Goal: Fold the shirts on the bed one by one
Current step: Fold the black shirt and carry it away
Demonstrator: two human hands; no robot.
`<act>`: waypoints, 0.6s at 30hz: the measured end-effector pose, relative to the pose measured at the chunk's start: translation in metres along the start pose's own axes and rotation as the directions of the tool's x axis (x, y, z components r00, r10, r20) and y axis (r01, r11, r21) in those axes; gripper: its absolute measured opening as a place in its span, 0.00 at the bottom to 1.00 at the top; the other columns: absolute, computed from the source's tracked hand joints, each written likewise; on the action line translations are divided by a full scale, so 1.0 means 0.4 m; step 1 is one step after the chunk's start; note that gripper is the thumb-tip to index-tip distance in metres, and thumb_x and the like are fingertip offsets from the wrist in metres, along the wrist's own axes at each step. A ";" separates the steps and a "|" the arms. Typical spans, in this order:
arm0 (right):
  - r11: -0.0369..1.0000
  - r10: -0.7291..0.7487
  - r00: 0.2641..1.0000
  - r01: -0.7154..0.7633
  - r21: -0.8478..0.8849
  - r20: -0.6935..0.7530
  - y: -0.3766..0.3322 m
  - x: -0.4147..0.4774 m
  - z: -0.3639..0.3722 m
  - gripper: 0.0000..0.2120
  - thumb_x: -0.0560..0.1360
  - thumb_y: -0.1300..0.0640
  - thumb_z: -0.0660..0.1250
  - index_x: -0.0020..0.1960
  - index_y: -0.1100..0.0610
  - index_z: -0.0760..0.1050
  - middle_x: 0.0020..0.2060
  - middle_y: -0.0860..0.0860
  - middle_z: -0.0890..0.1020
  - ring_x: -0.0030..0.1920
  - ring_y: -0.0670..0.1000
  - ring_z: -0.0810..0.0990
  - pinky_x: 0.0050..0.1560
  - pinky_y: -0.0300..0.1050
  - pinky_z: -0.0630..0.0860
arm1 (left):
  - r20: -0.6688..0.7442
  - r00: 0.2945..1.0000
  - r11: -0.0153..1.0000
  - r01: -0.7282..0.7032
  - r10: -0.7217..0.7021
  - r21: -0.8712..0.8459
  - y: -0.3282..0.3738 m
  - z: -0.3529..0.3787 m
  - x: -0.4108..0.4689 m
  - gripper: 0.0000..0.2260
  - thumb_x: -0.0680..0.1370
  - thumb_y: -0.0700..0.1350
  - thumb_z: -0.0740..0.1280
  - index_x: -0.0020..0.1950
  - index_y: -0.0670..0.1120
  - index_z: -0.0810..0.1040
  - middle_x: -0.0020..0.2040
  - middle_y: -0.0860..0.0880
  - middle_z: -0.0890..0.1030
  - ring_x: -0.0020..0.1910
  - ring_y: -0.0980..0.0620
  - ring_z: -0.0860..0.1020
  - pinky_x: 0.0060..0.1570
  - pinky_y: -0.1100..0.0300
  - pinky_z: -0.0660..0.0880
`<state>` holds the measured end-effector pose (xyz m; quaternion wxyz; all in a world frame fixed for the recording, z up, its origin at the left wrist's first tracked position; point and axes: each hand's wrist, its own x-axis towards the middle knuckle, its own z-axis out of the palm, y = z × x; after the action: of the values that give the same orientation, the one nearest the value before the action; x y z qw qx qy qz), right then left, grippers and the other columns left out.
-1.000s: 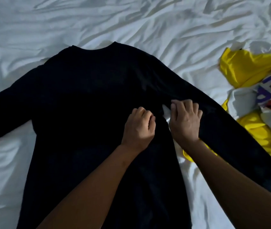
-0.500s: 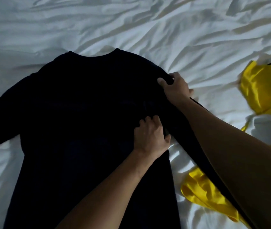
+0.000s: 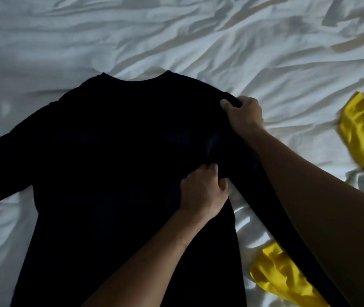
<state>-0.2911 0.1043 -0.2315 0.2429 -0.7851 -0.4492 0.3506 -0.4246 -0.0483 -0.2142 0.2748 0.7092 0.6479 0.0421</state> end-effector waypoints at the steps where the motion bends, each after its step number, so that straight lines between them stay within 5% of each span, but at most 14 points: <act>1: 0.999 -0.014 1.000 0.014 0.042 -0.002 -0.008 -0.001 -0.005 0.14 0.77 0.41 0.69 0.46 0.52 0.79 0.39 0.47 0.81 0.45 0.53 0.81 0.54 0.50 0.77 | 0.000 1.000 0.999 0.017 -0.017 -0.034 -0.004 -0.015 -0.006 0.11 0.82 0.51 0.63 0.58 0.46 0.78 0.54 0.46 0.82 0.53 0.41 0.82 0.50 0.49 0.76; 4: 0.989 -0.067 0.998 0.064 0.137 0.018 -0.048 -0.021 -0.017 0.13 0.78 0.46 0.70 0.43 0.55 0.78 0.34 0.48 0.79 0.37 0.49 0.78 0.37 0.40 0.71 | -0.010 0.997 0.986 0.076 -0.079 -0.151 -0.017 -0.078 -0.040 0.10 0.80 0.48 0.63 0.58 0.47 0.80 0.56 0.47 0.82 0.54 0.42 0.81 0.53 0.49 0.75; 9: 0.967 -0.174 0.982 0.158 0.200 0.067 -0.156 -0.079 0.017 0.11 0.79 0.52 0.70 0.42 0.58 0.79 0.30 0.46 0.77 0.31 0.43 0.74 0.33 0.36 0.70 | -0.010 0.970 0.895 0.221 -0.244 -0.387 -0.099 -0.163 -0.097 0.04 0.78 0.47 0.66 0.44 0.49 0.76 0.40 0.52 0.82 0.42 0.46 0.83 0.45 0.47 0.81; 12: 0.960 -0.205 0.974 0.180 0.214 0.100 -0.222 -0.105 0.075 0.07 0.79 0.56 0.70 0.42 0.53 0.79 0.30 0.44 0.76 0.29 0.40 0.73 0.33 0.35 0.69 | 0.024 0.940 0.776 0.295 -0.340 -0.558 -0.175 -0.200 -0.113 0.05 0.80 0.42 0.69 0.45 0.50 0.81 0.39 0.52 0.83 0.40 0.52 0.84 0.41 0.55 0.82; 14: 0.960 -0.227 0.966 0.200 0.197 0.122 -0.256 -0.117 0.123 0.05 0.79 0.56 0.69 0.44 0.52 0.80 0.31 0.44 0.77 0.33 0.43 0.75 0.36 0.37 0.69 | 0.040 0.921 0.707 0.326 -0.388 -0.628 -0.229 -0.215 -0.120 0.06 0.80 0.40 0.70 0.45 0.49 0.84 0.39 0.51 0.85 0.39 0.56 0.84 0.38 0.64 0.79; 18: 0.971 -0.234 0.955 0.221 0.088 0.184 -0.284 -0.140 0.211 0.08 0.80 0.55 0.69 0.57 0.56 0.83 0.47 0.52 0.85 0.53 0.53 0.82 0.48 0.40 0.72 | 0.112 0.881 0.617 0.407 -0.460 -0.673 -0.337 -0.204 -0.106 0.05 0.80 0.41 0.72 0.45 0.47 0.86 0.40 0.48 0.86 0.41 0.52 0.85 0.41 0.60 0.81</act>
<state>-0.4365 0.1154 -0.1874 0.2630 -0.6820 -0.5461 0.4093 -0.5858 -0.0597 -0.1925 0.4929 0.3790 0.7476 0.2334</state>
